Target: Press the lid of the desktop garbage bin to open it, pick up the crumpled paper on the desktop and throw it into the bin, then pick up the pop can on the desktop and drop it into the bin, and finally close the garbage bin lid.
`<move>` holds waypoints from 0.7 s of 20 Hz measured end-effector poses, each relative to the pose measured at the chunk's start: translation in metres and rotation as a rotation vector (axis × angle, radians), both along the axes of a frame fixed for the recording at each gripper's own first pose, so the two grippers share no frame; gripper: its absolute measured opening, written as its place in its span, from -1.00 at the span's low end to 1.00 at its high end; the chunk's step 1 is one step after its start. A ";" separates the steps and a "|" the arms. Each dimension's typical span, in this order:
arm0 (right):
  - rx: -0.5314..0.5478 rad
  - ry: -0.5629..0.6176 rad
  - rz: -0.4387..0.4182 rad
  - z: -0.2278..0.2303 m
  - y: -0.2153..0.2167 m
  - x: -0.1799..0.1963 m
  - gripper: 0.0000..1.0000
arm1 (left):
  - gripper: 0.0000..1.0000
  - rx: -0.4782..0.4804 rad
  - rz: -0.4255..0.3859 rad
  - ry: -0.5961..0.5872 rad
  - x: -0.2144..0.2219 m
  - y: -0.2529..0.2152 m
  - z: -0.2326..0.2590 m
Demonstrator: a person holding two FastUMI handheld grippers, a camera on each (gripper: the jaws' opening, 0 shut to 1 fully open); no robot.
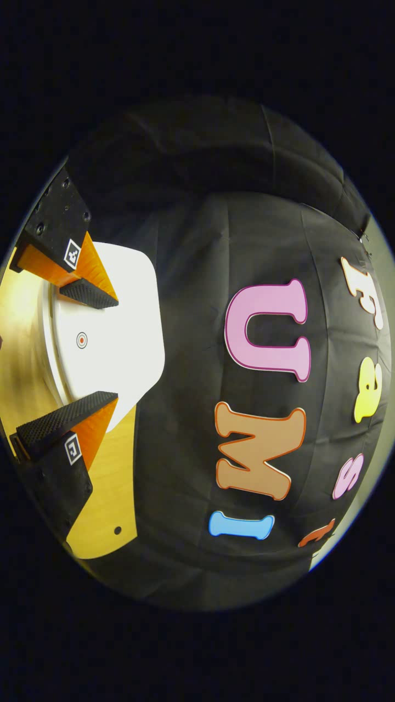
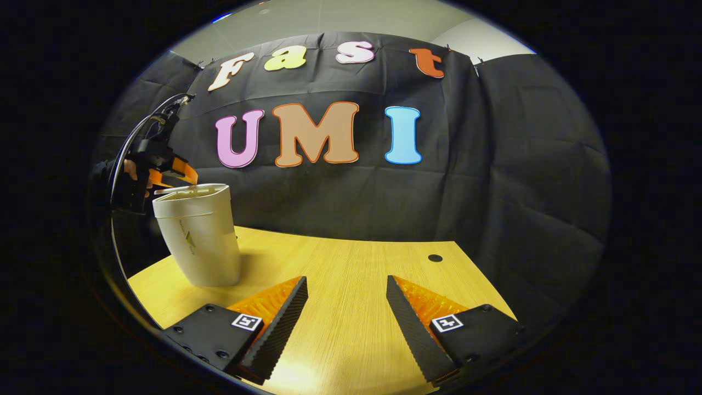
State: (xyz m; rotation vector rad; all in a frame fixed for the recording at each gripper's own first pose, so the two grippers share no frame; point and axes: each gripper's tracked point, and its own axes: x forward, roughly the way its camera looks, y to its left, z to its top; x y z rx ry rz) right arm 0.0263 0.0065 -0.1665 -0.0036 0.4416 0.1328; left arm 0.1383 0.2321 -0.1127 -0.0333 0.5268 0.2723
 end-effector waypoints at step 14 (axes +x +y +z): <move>-0.041 0.007 0.063 0.003 0.003 0.006 0.93 | 0.88 0.010 -0.034 -0.185 -0.002 -0.015 0.002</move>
